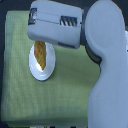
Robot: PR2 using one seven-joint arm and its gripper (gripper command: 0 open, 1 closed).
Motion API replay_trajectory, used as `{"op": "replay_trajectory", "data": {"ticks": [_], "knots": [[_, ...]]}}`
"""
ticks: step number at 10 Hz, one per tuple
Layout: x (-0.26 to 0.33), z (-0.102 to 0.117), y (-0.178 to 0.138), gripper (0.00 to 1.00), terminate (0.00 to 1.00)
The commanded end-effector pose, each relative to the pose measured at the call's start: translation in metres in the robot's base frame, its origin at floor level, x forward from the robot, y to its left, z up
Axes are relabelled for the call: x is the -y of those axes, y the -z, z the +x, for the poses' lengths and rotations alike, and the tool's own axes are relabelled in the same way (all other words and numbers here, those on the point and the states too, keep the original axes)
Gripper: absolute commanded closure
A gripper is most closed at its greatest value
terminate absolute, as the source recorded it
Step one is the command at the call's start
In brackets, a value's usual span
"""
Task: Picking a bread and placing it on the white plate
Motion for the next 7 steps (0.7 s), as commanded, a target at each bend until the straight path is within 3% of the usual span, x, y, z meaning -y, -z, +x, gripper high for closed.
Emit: {"op": "replay_trajectory", "data": {"ticks": [1,7], "knots": [[-0.019,-0.027,0.028,1.0,0.0],[-0.02,-0.027,0.038,1.0,0.0]]}}
